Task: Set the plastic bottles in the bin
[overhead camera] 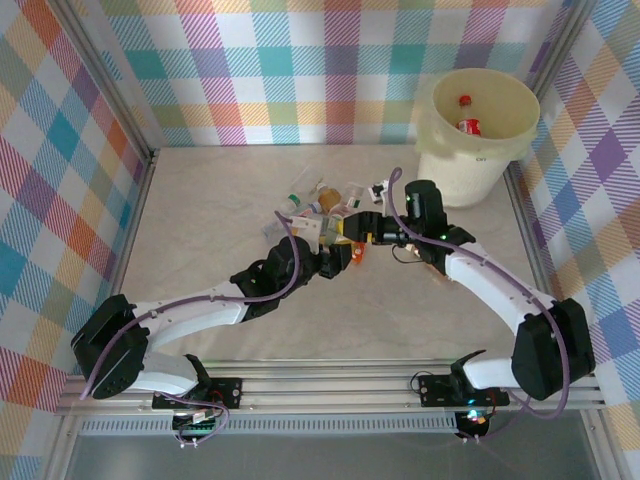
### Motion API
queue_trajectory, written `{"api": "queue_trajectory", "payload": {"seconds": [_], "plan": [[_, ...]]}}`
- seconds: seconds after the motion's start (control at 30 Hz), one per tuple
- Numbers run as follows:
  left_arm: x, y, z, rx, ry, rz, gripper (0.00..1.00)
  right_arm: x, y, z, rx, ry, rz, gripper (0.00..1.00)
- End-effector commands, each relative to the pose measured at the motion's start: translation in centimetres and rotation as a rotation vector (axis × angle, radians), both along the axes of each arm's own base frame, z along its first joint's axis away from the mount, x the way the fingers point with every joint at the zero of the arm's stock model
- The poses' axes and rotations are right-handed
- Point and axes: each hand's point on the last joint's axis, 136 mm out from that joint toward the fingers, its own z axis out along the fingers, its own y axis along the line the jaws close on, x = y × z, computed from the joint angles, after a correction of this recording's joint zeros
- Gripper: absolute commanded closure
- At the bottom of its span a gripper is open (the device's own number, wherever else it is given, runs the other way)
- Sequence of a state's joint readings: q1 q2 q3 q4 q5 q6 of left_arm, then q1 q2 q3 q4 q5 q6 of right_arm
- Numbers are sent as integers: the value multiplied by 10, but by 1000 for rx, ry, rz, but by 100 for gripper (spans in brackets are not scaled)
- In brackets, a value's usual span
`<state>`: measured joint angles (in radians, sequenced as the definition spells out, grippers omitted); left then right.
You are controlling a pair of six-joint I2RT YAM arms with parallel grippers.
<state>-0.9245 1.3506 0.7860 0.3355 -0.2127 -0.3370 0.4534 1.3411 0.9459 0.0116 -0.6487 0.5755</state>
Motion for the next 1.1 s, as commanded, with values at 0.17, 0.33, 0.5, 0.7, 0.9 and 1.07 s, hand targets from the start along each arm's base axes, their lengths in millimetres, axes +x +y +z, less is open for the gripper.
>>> {"api": "queue_trajectory", "payload": {"seconds": [0.17, 0.33, 0.5, 0.7, 0.9, 1.07], "plan": [[-18, -23, 11, -20, -16, -169, 36, 19, 9, 28, 80, -97, -33, 36], [-16, -22, 13, -10, 6, -163, 28, 22, 4, 25, 53, -99, -70, 51], [-15, -18, 14, -20, 40, -162, 9, 48, -21, 17, -86, -134, -256, 55], [-15, -6, 22, -53, 37, -147, 0, 102, -70, 55, -137, -209, -470, 56], [-4, 19, 18, -74, 47, -34, 0, 169, -122, 121, -50, -284, -630, 56], [6, 38, 8, -69, 62, 60, 0, 219, -173, 154, -32, -312, -773, 56]]}}
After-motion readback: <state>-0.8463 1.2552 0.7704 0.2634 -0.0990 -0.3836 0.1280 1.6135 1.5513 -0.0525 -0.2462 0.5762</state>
